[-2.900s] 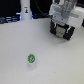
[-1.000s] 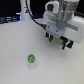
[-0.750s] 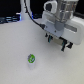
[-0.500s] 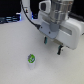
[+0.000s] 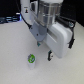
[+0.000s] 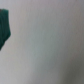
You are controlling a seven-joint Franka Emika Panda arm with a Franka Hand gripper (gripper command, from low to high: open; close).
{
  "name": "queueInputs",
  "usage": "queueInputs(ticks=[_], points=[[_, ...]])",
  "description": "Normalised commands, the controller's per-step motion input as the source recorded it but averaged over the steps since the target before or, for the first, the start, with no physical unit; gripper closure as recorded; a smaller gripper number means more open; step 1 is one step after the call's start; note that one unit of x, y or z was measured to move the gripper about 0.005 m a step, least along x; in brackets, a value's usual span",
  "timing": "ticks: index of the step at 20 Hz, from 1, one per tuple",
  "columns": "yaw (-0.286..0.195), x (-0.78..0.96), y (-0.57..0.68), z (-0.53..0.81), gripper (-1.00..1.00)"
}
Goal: Open the kcup holder, insert the kcup into the holder, and close the kcup holder
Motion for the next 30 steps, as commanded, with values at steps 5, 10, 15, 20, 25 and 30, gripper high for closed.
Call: queueInputs(ticks=[5,10,15,20,25,30], points=[[-0.207,0.31,-0.46,-0.01,-1.00],[-0.178,0.29,-0.27,-0.14,-1.00],[-0.145,0.18,-0.14,-0.20,-1.00],[-0.072,0.06,-0.20,-0.13,-1.00],[-0.033,-0.13,-0.18,-0.07,-1.00],[-0.032,-0.03,-0.06,-0.03,-1.00]])
